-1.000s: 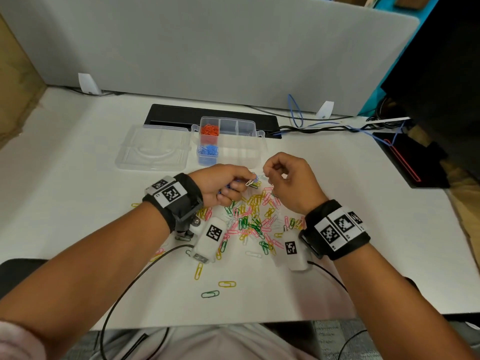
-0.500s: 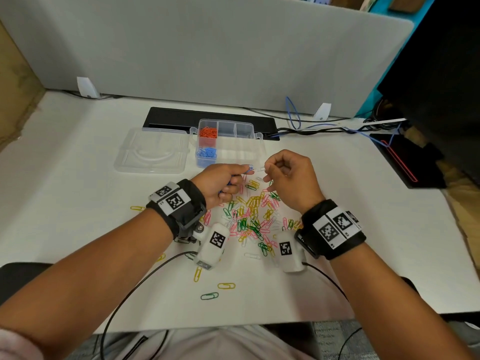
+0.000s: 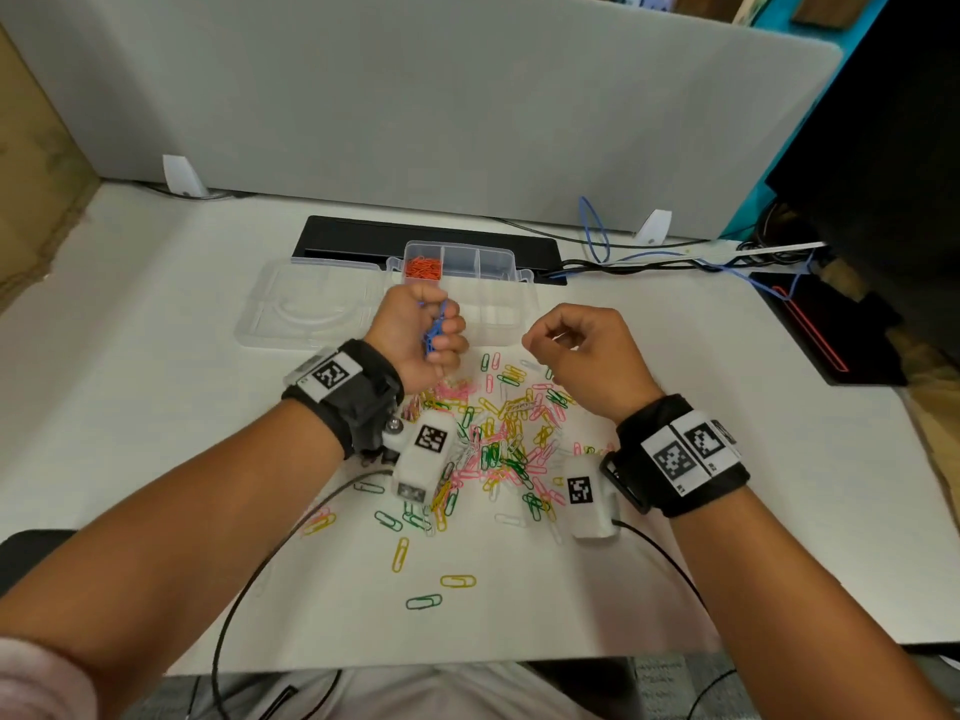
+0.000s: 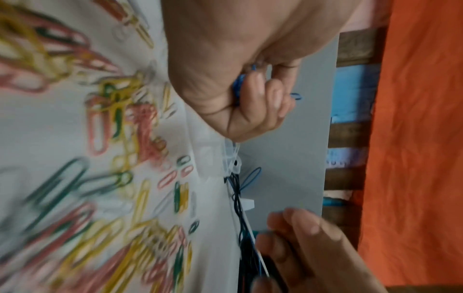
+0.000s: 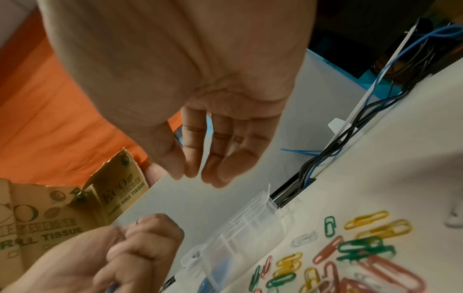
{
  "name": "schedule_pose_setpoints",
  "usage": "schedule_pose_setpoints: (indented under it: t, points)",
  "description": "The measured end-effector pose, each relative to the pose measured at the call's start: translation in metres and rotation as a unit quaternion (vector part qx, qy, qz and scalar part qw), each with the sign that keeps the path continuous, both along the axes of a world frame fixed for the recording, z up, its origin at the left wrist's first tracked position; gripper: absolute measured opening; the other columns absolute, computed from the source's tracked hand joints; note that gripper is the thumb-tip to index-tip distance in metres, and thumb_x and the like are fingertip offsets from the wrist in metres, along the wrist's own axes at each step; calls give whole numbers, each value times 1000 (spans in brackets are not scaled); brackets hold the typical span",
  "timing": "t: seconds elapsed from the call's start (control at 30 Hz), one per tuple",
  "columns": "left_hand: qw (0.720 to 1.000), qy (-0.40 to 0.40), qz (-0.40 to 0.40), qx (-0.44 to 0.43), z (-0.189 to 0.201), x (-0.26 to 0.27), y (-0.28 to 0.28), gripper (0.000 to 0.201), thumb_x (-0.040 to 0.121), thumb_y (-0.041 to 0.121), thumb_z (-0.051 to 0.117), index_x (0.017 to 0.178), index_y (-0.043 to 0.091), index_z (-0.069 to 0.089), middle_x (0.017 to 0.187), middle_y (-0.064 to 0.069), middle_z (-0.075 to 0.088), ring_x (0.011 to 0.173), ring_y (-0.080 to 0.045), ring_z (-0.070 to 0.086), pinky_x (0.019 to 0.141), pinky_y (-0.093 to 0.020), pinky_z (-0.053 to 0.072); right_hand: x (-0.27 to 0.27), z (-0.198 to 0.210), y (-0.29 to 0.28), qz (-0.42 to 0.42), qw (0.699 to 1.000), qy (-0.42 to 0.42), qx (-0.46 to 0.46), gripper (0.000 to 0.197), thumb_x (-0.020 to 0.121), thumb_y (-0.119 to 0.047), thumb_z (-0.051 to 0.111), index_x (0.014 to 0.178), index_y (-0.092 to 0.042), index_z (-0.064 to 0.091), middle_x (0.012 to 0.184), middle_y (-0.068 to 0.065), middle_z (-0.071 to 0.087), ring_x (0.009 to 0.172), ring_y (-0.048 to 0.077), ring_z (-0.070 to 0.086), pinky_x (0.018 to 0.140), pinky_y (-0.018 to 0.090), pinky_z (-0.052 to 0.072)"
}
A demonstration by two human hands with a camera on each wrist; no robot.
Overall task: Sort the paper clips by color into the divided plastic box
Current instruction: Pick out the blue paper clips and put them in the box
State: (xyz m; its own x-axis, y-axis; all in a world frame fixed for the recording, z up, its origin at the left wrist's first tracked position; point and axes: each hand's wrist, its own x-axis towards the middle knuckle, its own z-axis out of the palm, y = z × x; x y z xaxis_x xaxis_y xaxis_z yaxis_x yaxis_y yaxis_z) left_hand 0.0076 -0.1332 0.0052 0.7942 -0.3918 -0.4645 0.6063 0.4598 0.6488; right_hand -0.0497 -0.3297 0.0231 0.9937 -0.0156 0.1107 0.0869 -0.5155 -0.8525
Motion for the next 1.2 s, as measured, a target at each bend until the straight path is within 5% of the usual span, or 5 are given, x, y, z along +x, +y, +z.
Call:
schedule_pose_setpoints:
  t: [0.17, 0.37, 0.63, 0.8, 1.2]
  points:
    - [994, -30, 90, 55, 19, 41, 9, 22, 87, 15, 39, 76, 11, 57, 62, 1, 54, 45, -10, 47, 37, -15, 33, 1, -9, -1, 2, 1000, 11, 10, 11, 90, -11, 68, 80, -9, 72, 70, -7, 68, 59, 1, 59, 60, 19, 49]
    - [972, -81, 167, 143, 18, 81, 10, 37, 93, 25, 44, 56, 23, 36, 50, 6, 24, 37, -10, 16, 33, -17, 15, -1, -24, -10, 2, 999, 26, 19, 13, 90, -12, 70, 77, -12, 71, 70, -7, 68, 60, 3, 58, 63, 18, 48]
    - [966, -86, 220, 109, 7, 94, 8, 36, 96, 20, 42, 61, 13, 50, 52, -1, 46, 47, -16, 43, 50, -26, 39, 0, -32, -17, 3, 999, 23, 28, 12, 89, -10, 71, 77, -10, 71, 76, 9, 72, 65, 14, 62, 68, 30, 54]
    - [948, -106, 254, 161, 4, 92, 6, 31, 95, 2, 36, 87, 6, 65, 56, -3, 60, 53, -17, 58, 60, -29, 54, 0, -34, -17, 5, 999, 21, 27, 13, 89, -12, 71, 76, -12, 71, 73, 7, 71, 65, 16, 62, 66, 30, 54]
    - [947, -144, 209, 198, 5, 81, 8, 25, 94, 0, 40, 98, 9, 63, 76, -4, 64, 73, -17, 64, 76, -29, 57, -4, -30, -19, 2, 999, 28, 41, 17, 89, -10, 70, 74, -16, 70, 65, -5, 68, 61, 16, 60, 59, 26, 50]
